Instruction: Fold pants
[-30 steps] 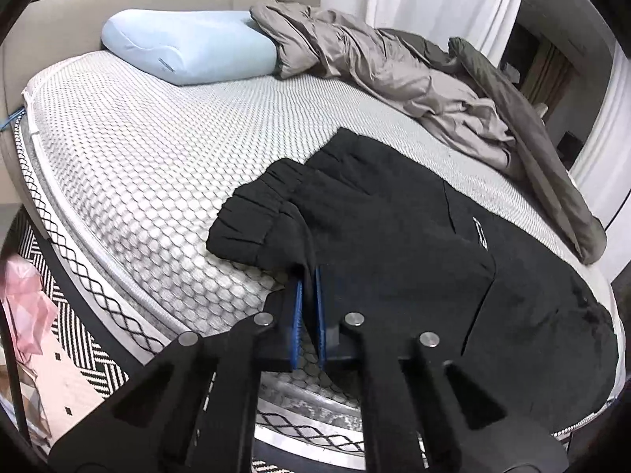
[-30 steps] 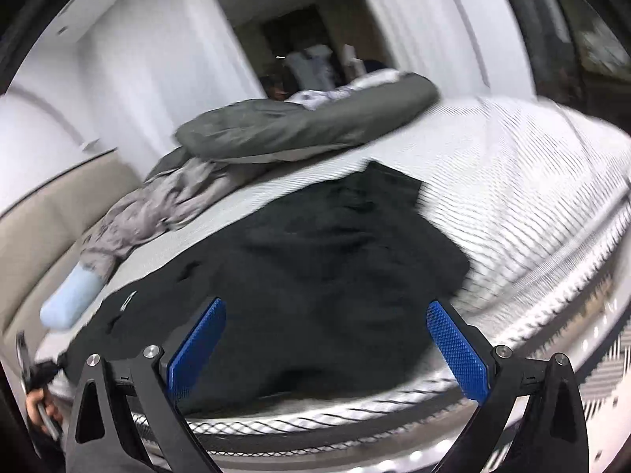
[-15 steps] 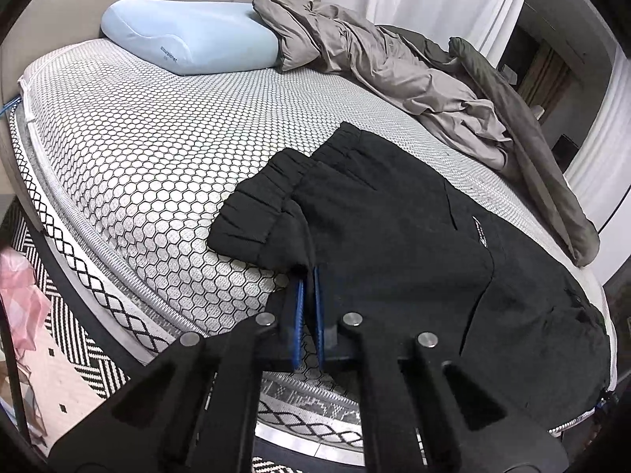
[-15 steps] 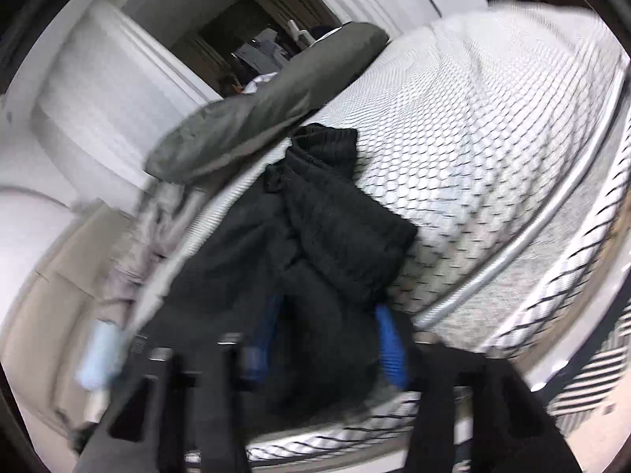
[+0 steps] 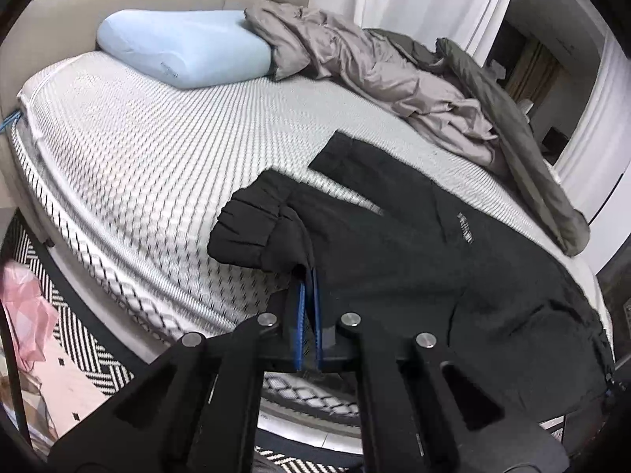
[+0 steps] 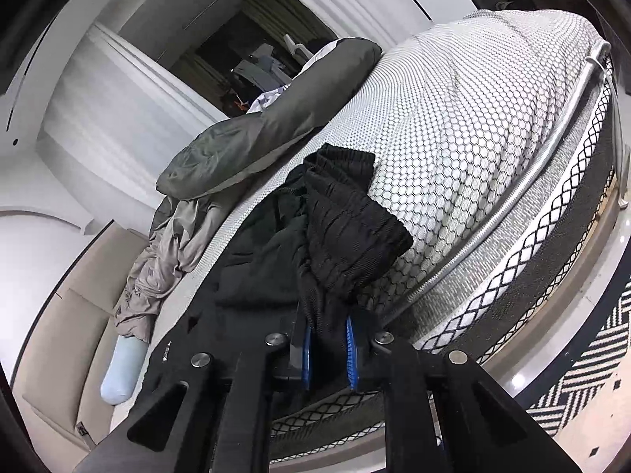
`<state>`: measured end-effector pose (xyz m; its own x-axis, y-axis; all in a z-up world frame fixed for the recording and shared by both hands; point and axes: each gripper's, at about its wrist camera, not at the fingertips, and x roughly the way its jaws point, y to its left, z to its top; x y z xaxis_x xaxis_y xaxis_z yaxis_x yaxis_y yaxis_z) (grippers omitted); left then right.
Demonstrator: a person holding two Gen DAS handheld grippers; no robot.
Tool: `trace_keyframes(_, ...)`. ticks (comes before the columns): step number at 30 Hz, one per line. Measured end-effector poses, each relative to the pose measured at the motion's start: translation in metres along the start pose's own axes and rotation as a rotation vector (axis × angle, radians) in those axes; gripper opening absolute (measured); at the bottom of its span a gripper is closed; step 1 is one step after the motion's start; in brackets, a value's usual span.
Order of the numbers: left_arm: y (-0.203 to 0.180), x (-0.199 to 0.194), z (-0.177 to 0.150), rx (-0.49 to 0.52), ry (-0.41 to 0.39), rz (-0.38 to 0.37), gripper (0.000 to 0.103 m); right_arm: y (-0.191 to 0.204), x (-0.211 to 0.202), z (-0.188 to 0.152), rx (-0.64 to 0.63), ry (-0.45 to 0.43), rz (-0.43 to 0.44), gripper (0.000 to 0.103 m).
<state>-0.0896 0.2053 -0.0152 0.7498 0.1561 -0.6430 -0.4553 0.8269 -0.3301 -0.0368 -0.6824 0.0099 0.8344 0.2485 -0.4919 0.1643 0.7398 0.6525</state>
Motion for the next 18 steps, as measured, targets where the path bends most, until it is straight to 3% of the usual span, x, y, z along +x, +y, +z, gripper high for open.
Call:
trace_keyframes(9, -0.043, 0.003, 0.081, 0.056, -0.064, -0.035, 0.001, 0.083, 0.013, 0.065, -0.086, -0.094, -0.058, 0.012)
trace_keyframes(14, -0.083, 0.051, 0.145, 0.084, -0.038, -0.023, 0.001, 0.126, 0.06, 0.119, -0.126, -0.116, -0.095, 0.012)
trace_keyframes(18, -0.114, 0.112, 0.191, 0.105, 0.011, 0.022, 0.001, 0.154, 0.128, 0.161, -0.152, -0.097, -0.169, 0.012)
